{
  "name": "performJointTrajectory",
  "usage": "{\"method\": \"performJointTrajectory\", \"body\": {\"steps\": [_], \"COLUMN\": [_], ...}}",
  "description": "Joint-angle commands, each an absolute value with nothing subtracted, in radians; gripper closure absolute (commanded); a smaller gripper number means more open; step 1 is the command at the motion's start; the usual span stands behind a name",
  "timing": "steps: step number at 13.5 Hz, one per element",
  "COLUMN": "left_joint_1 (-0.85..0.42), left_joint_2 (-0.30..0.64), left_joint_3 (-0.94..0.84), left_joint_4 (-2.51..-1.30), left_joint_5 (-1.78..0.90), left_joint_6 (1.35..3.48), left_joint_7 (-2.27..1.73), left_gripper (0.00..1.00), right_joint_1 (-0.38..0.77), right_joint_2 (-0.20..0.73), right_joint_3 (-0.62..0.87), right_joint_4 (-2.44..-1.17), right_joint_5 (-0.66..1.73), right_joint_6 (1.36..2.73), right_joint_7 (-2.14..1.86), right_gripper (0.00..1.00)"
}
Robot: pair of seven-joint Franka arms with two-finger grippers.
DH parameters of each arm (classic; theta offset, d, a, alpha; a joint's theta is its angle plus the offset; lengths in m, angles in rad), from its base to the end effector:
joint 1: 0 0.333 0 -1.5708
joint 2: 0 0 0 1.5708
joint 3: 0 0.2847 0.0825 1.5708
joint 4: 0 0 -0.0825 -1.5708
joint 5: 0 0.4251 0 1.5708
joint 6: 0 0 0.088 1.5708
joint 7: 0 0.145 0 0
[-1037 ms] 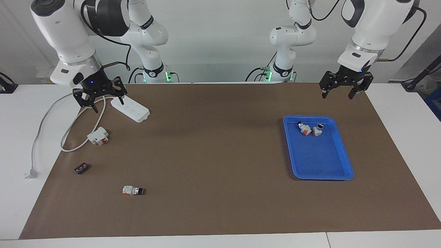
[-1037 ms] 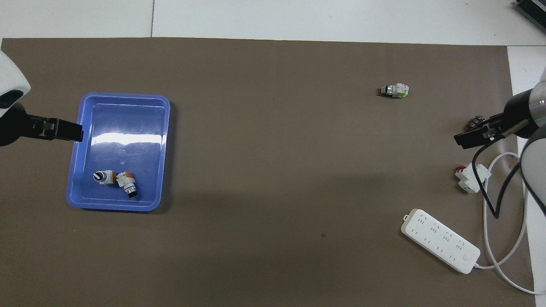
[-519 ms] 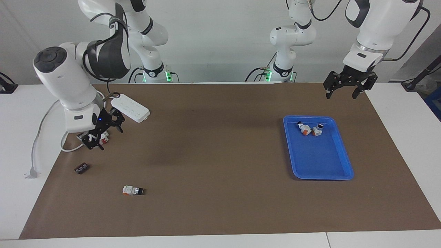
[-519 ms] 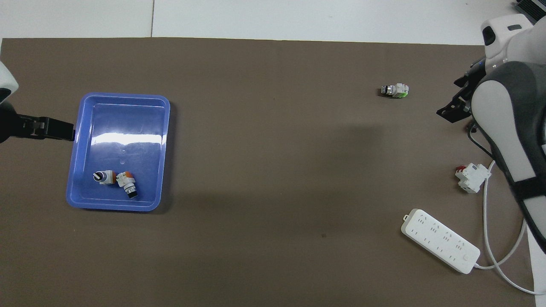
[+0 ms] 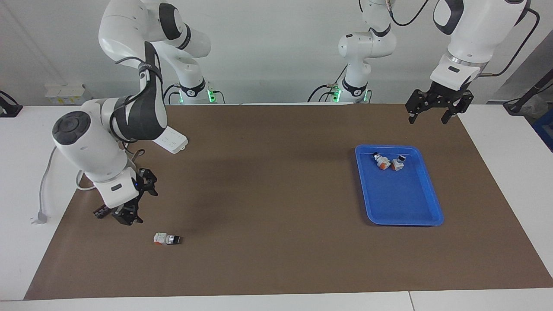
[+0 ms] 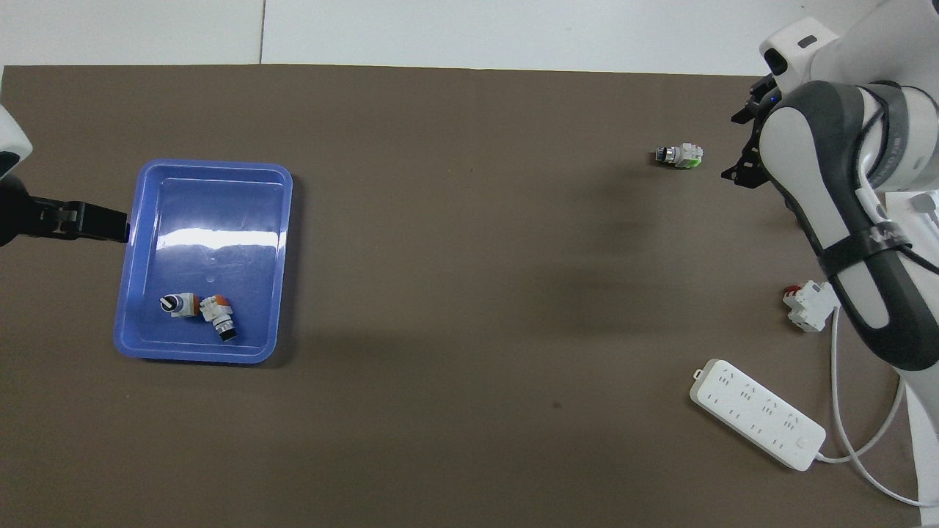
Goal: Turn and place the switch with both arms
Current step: 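Lower the right gripper onto the white-green switch and grasp it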
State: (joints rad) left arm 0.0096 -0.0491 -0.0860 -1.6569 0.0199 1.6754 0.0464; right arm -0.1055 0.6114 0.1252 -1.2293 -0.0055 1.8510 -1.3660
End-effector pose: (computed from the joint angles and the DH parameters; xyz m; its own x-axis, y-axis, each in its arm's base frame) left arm 0.5923 -0.0435 0.5493 0.9900 -0.1246 0.0661 -0.1230 -0.9920 -0.0272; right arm 0.7521 -0.0035 0.3436 0.2047 0.9765 0.0679 0.9787 -0.2052 0.0003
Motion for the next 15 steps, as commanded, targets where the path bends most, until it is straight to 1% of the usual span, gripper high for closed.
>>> {"method": "performJointTrajectory", "body": {"steps": [1,3,6,7,10,14,15], "left_joint_1": [0.017,0.017,0.018,0.018,0.018,0.017,0.015], "left_joint_2": [-0.075,-0.075,-0.075,-0.075,-0.075,-0.078,-0.078], "left_joint_3": [-0.089,-0.089,-0.091,-0.091,-0.089,-0.090,-0.091], "left_joint_4": [-1.686,-1.686,-1.686,-1.687,-1.686,-1.686,-1.684], "left_joint_5": [0.028,0.028,0.026,0.028,0.026,0.028,0.026], "left_joint_6": [1.678,1.677,1.668,1.664,1.651,1.643,1.643], "left_joint_7": [0.054,0.054,0.049,0.048,0.048,-0.003,-0.027], "left_gripper": [0.00,0.00,0.00,0.00,0.00,0.00,0.00], "right_joint_1": [-0.169,-0.172,-0.212,-0.218,-0.229,-0.229,-0.230], "right_joint_2": [0.754,0.794,0.866,0.877,0.897,0.887,0.884], "right_joint_3": [0.199,0.210,0.276,0.290,0.291,0.291,0.291], "right_joint_4": [-1.085,-1.062,-1.049,-1.051,-1.066,-1.124,-1.137], "right_joint_5": [-0.009,-0.009,-0.009,-0.011,-0.008,-0.003,0.005], "right_joint_6": [1.845,1.882,1.942,1.957,1.963,1.989,1.991], "right_joint_7": [-1.443,-1.445,-1.479,-1.485,-1.538,-1.604,-1.612], "right_gripper": [0.02,0.02,0.01,0.01,0.01,0.01,0.03]}}
